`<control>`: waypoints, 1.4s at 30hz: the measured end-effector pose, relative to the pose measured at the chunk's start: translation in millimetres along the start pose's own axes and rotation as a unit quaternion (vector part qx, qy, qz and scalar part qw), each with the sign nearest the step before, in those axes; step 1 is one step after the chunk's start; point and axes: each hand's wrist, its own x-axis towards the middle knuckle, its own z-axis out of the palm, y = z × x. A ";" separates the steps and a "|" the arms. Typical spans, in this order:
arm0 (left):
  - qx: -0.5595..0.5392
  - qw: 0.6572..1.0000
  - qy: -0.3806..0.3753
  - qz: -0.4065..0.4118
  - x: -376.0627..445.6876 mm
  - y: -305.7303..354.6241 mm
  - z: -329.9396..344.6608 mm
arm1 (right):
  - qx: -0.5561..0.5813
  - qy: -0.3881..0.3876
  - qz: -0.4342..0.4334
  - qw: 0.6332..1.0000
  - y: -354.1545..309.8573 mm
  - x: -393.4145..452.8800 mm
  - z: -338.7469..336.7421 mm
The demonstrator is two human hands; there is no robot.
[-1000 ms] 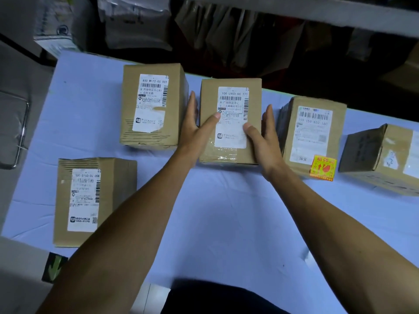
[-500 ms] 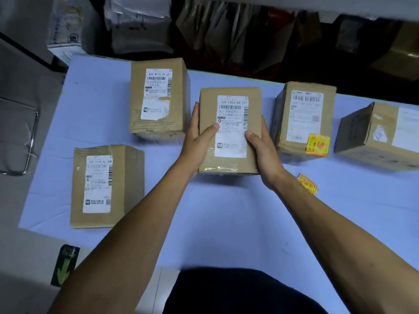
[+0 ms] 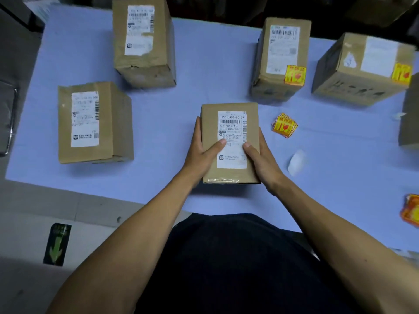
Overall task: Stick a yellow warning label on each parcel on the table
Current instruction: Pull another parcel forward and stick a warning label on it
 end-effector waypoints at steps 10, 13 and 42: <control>0.085 0.996 -0.030 0.012 4.7 6.7 36.6 | -0.021 0.030 -0.003 0.999 3.6 -13.4 -37.0; 0.112 0.993 -0.027 0.013 10.3 10.5 42.3 | -0.013 0.023 -0.004 1.000 1.6 -11.0 -43.2; 0.600 0.754 -0.023 0.265 39.0 29.4 77.7 | -0.432 0.165 -0.023 0.886 -12.1 59.0 -112.9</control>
